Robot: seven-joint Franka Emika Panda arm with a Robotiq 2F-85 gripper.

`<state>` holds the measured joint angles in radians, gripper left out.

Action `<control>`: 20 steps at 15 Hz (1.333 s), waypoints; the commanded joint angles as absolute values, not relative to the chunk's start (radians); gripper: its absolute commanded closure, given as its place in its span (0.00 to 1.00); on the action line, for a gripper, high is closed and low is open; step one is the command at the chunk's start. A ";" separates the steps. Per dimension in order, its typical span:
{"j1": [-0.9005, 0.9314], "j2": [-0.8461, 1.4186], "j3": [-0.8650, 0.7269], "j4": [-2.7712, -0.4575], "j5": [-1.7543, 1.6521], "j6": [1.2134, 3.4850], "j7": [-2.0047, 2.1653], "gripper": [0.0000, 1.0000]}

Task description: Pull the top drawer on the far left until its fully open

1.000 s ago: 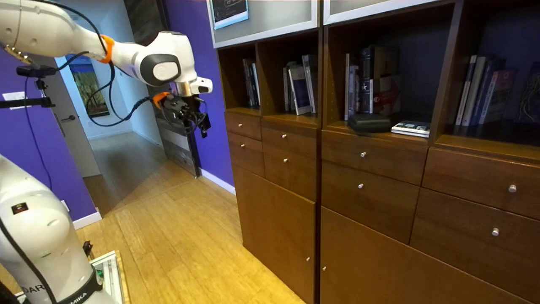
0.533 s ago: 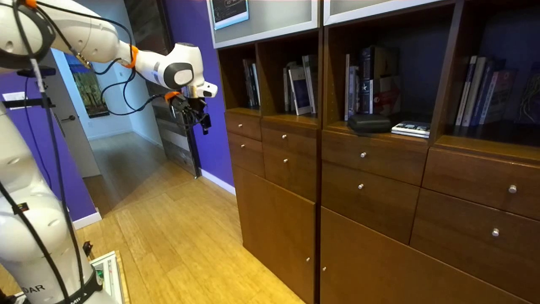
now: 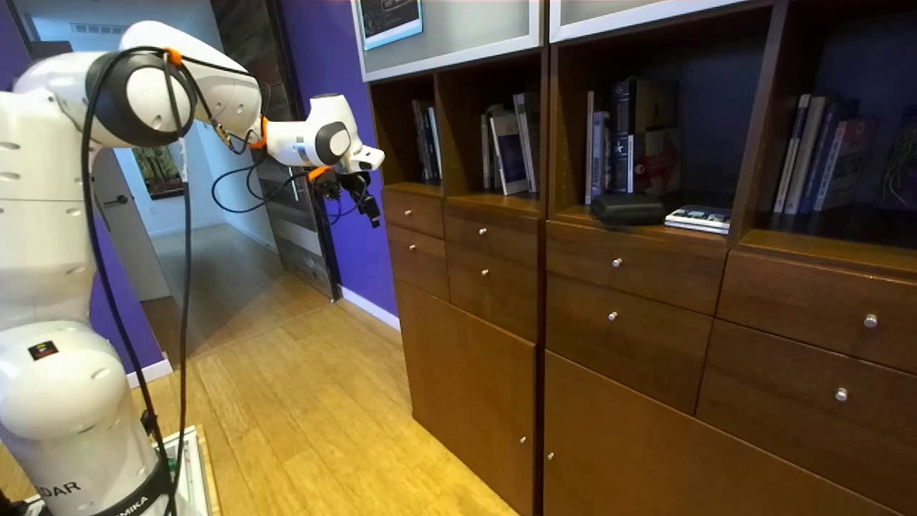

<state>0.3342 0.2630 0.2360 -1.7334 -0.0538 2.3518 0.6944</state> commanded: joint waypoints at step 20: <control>0.470 0.678 0.140 -1.135 -0.111 2.260 0.615 0.00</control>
<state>0.4321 0.5650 0.1714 -1.3120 -0.1020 2.3069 0.6379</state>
